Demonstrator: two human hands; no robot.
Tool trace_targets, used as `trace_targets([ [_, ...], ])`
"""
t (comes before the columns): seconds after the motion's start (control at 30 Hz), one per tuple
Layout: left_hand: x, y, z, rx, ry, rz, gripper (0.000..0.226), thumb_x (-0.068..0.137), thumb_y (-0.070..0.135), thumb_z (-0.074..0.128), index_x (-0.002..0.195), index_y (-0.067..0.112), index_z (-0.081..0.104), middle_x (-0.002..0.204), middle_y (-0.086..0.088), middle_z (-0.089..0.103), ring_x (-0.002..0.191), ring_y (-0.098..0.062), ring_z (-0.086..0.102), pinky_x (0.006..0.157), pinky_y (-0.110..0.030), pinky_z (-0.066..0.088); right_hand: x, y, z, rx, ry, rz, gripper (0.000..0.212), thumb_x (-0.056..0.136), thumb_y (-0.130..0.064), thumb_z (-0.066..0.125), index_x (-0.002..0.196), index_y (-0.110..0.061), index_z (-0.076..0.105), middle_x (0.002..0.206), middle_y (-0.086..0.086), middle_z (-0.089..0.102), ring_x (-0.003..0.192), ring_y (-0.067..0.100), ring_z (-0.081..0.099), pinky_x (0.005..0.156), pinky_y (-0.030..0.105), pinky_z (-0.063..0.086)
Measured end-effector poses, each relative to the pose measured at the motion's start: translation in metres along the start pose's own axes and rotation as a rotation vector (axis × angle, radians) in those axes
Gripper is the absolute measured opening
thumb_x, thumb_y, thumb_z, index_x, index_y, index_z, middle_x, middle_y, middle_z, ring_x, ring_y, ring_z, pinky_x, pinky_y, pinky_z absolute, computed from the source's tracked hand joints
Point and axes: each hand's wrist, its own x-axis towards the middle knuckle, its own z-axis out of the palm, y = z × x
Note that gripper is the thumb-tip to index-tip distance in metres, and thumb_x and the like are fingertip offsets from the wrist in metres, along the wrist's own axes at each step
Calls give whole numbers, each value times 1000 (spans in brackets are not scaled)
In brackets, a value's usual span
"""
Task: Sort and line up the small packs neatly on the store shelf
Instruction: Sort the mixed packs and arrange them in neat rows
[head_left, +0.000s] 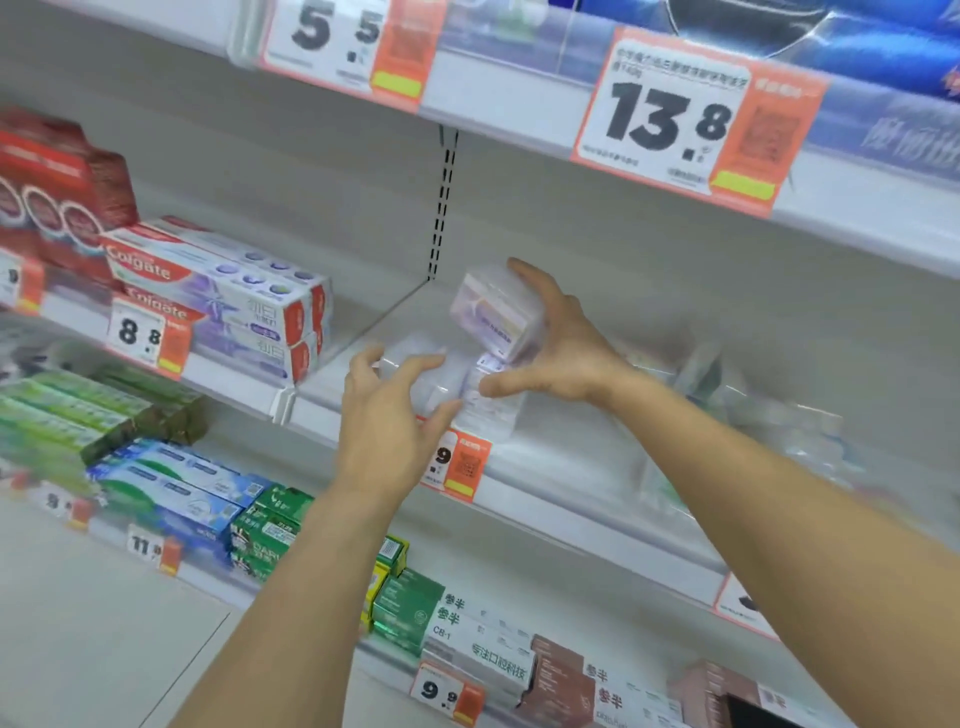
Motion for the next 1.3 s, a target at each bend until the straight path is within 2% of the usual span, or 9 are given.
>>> trace_targets([
  [0.17,18,2,1,52,-119,-41,40,84,39,63,123,36,54,128,-12,43,126,-29,40,103,-38,37,28,29,-4,-36,116,-12,112,60,-31,93,152,-36,29,136,9,43,116,17,41,85,-4,25],
  [0.27,30,1,-1,-18,-124,-65,37,91,38,58,127,34,55,141,-14,35,138,-28,32,106,-35,34,21,27,-2,3,253,-31,95,66,-32,89,148,-34,40,127,12,48,99,0,43,84,-11,22],
  [0.37,39,-1,-8,-72,-66,-83,34,98,25,47,131,27,55,142,-18,37,135,-29,36,104,-33,34,-4,11,-3,114,417,-31,81,70,-29,83,141,-43,45,128,0,48,99,-13,48,96,2,35],
  [0.5,50,-6,-24,-130,-140,-116,31,102,19,39,126,24,57,119,-9,60,105,-23,56,83,-28,38,-42,-1,4,239,375,-7,69,70,-56,75,133,-50,48,135,-9,52,118,10,56,101,40,49],
  [0.67,52,-10,-34,-151,-225,-129,31,101,13,39,118,27,61,104,-7,63,77,-14,55,61,-24,39,-61,-3,12,335,287,77,35,87,-62,54,114,-40,62,105,-21,67,80,0,60,70,34,54],
  [0.8,48,-12,-44,-122,-251,-170,49,90,-8,37,108,26,67,93,-9,62,46,-9,39,38,-17,31,-60,1,5,324,153,187,31,92,-50,57,120,-36,61,110,-14,65,88,10,62,67,35,55],
  [0.93,47,-8,-54,-157,-217,-192,26,95,11,48,104,24,68,105,1,65,66,-11,56,59,-23,40,-60,8,9,370,13,254,38,84,-33,70,122,-32,64,113,-13,66,97,12,66,76,36,56],
  [1.07,41,-6,-47,-56,-279,-179,33,91,31,60,124,26,59,131,-5,57,116,-22,56,89,-27,38,-62,24,34,373,194,209,49,71,-43,83,114,-30,64,113,-17,65,101,12,62,80,33,53],
  [1.3,37,50,-45,-29,-167,114,51,83,16,61,130,33,55,136,7,49,126,-14,48,100,-20,34,-58,12,12,349,455,96,58,57,-35,94,101,-29,57,110,-19,59,106,-2,57,84,13,45],
])
